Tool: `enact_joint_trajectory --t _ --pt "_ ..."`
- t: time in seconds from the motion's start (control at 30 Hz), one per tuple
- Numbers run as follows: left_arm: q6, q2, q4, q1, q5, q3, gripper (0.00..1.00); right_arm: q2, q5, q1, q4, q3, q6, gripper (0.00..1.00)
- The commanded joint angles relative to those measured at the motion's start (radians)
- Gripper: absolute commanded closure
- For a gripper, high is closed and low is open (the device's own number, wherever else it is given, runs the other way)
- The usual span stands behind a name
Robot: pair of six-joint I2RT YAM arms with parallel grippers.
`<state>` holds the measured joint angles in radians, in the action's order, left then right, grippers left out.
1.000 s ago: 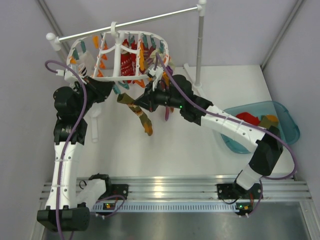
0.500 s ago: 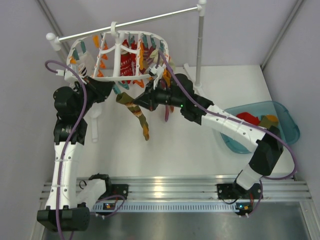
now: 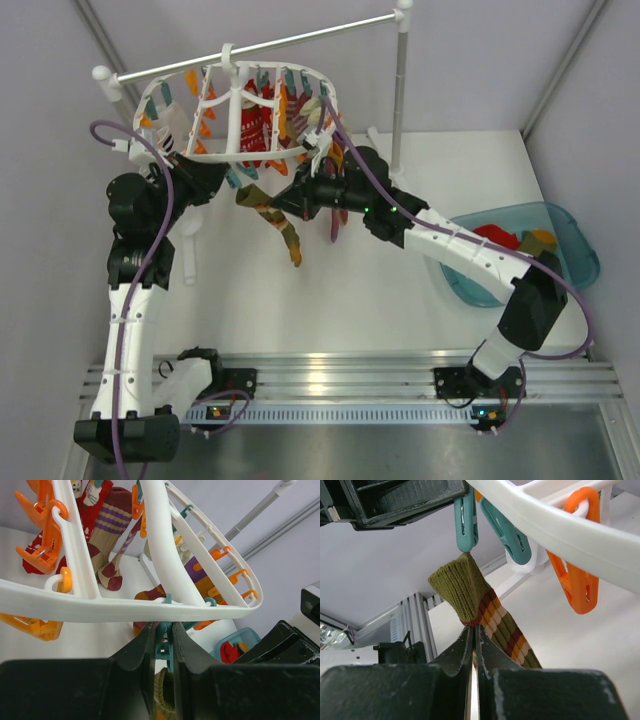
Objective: Clip the socks to the hanger
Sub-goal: Clamp the sock onto the hanger.
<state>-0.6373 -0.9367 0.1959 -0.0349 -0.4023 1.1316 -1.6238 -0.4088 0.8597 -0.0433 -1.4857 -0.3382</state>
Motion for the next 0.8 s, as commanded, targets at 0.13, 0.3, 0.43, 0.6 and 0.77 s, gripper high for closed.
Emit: enact_joint_trajectory --t 0.13,0.3,0.43,0.6,0.77 --pt "-0.016 -0.005 -0.027 -0.007 0.011 0.042 1.0 0.044 -0.018 -0.01 -0.073 -0.001 -0.012 1.0" --pt "-0.018 -0.005 -0.027 -0.007 0.007 0.036 1.0 0.027 -0.012 -0.022 -0.076 -0.034 -0.031 1.0" --pt "-0.021 -0.008 -0.03 -0.007 -0.003 0.034 1.0 0.013 -0.012 -0.033 -0.084 -0.048 -0.044 1.0" --pt "-0.021 -0.01 -0.029 -0.006 -0.006 0.03 1.0 0.007 -0.022 -0.034 -0.096 -0.064 -0.053 1.0" --pt "-0.019 -0.014 -0.033 -0.005 -0.009 0.028 1.0 -0.004 -0.047 -0.033 -0.109 -0.084 -0.067 1.0"
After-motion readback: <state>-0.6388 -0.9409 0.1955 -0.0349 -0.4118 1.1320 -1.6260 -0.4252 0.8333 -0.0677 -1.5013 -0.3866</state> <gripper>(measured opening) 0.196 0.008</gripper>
